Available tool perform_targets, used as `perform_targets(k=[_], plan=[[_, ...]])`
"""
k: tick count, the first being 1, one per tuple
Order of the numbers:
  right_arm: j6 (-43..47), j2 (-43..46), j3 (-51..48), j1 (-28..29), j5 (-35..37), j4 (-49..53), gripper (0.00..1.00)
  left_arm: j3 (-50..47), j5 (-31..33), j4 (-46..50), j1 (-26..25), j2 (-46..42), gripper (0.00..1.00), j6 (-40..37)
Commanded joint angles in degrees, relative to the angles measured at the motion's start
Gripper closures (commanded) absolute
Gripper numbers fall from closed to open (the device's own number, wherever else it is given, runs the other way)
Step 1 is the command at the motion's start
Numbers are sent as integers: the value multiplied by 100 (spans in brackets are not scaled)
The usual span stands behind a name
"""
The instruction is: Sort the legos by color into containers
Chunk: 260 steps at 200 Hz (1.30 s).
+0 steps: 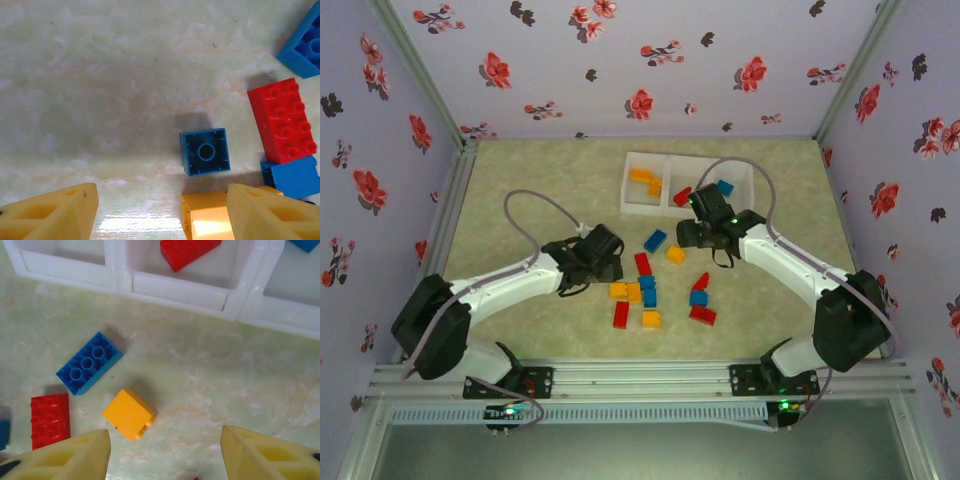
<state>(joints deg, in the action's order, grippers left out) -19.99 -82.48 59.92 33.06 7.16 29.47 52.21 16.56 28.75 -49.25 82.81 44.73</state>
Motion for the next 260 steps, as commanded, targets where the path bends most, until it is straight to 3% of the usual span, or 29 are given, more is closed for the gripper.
perform_targets(k=[1,80,164,260], plan=[[-136,160,-145,52,120,-62,39,278,164,51,-88,198,31,154],[-164,227,-244,52,105,-48,40,598,129,282,-349,740,31,335],[-180,236,-279,52,112,-12,39,213,-109,342,-931,732,33,704],[-185,453,-313,60,181,138,39,-7,-139,284,-922,856,40,642]])
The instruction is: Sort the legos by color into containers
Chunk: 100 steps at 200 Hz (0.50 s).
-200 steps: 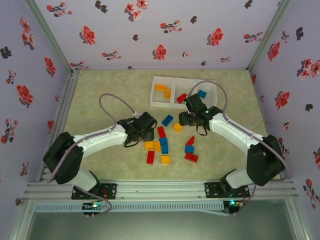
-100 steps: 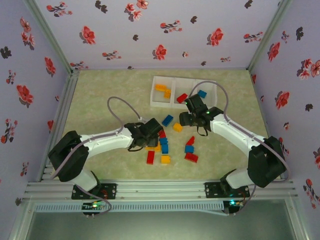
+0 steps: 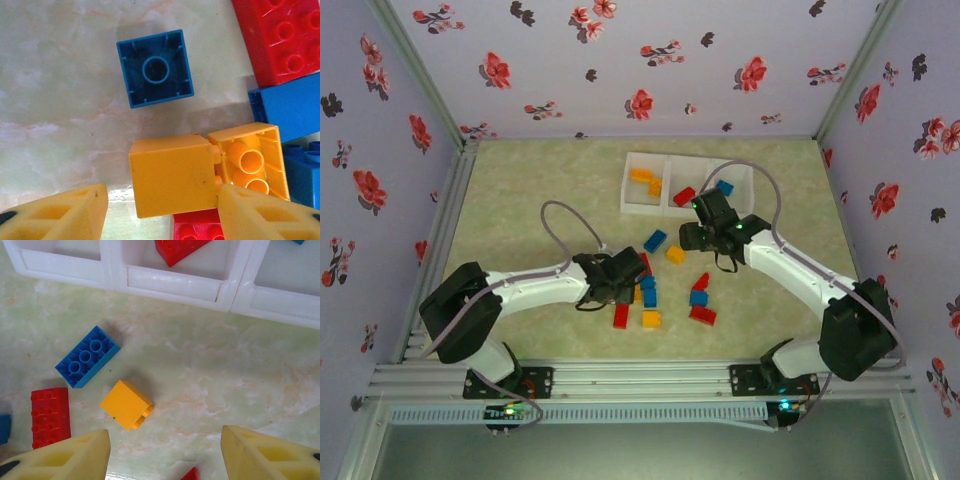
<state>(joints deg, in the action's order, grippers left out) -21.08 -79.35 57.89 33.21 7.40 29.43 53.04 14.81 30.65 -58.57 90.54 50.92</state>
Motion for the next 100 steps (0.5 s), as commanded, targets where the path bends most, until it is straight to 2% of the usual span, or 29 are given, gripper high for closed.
perform_targets(k=[1,71,100], plan=[[-87,140,-111,45,161,142,39,-91,33,96,11,80,40,24],[-107,201,-96,71,196,186,39,-268,209,266,188,-126,44,35],[-118,213,-92,89,209,186,39,-267,21,24,162,-138,35,-134]])
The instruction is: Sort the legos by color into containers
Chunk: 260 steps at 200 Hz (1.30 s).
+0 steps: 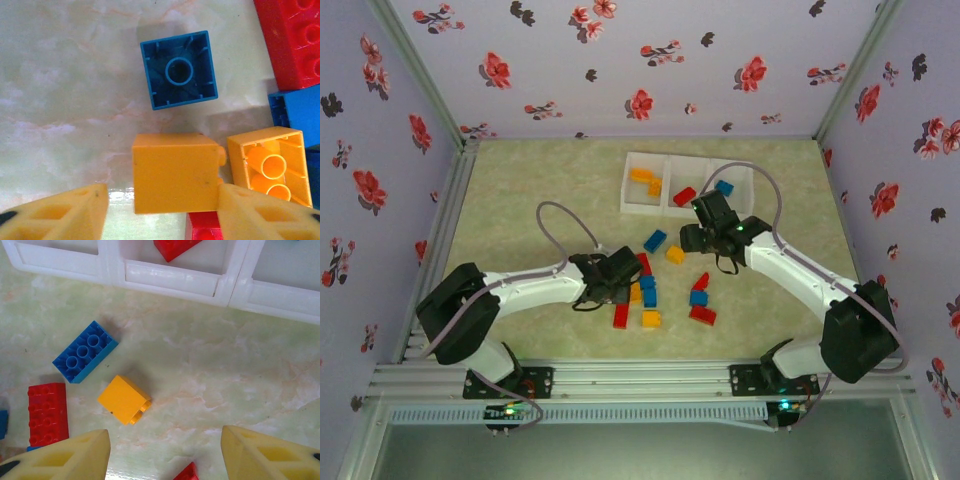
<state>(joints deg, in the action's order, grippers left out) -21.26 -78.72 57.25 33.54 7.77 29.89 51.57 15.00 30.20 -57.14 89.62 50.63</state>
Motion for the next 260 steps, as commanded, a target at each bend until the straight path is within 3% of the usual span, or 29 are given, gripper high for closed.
perform_targets(k=[1,122,175,209,260], plan=[[-95,148,-25,56,172,140,39,-117,-11,63,15,-48,34,-110],[-89,138,-52,74,238,175,39,120,-102,-110,2,342,32,-350],[-98,203,-92,69,285,183,39,210,15,-143,85,560,40,-333],[-94,212,-112,71,291,210,39,292,175,-23,124,635,29,-348],[-93,200,-95,74,285,197,39,362,308,88,207,653,27,-418]])
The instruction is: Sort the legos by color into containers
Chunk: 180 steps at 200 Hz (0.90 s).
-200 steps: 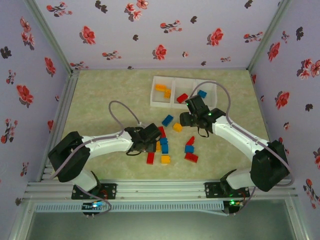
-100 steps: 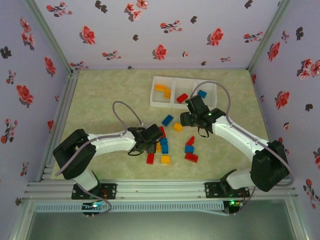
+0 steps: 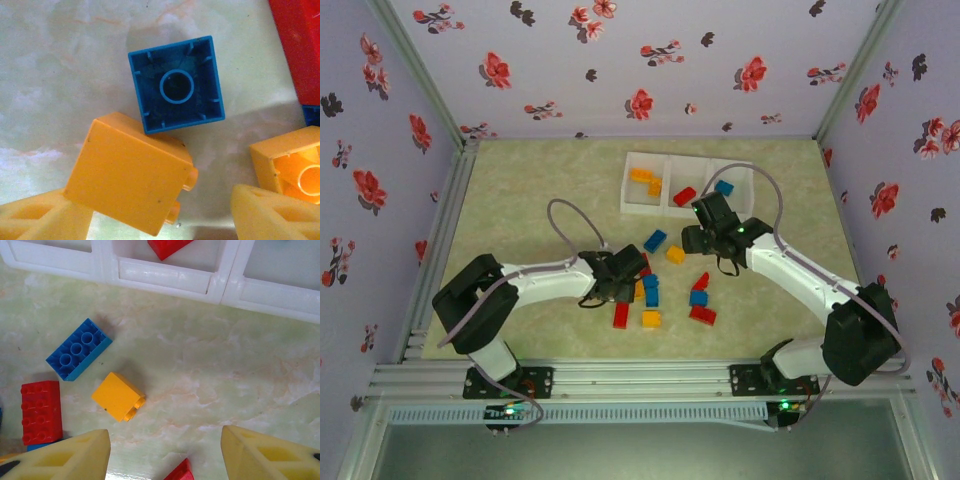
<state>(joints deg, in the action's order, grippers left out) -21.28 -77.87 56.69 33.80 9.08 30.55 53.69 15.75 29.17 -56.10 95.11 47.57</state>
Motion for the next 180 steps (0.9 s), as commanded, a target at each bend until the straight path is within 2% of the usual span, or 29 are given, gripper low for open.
perform_targets(k=[1,85,126,180], plan=[[-89,114,-36,48,155,134,39,150,235,192,105,113,27,-114],[-104,101,-7,48,172,197,39,310,292,123,310,277,28,-457],[-118,89,25,48,181,189,39,344,297,143,319,394,36,-512],[-136,54,31,48,178,164,39,352,324,251,319,368,55,-463]])
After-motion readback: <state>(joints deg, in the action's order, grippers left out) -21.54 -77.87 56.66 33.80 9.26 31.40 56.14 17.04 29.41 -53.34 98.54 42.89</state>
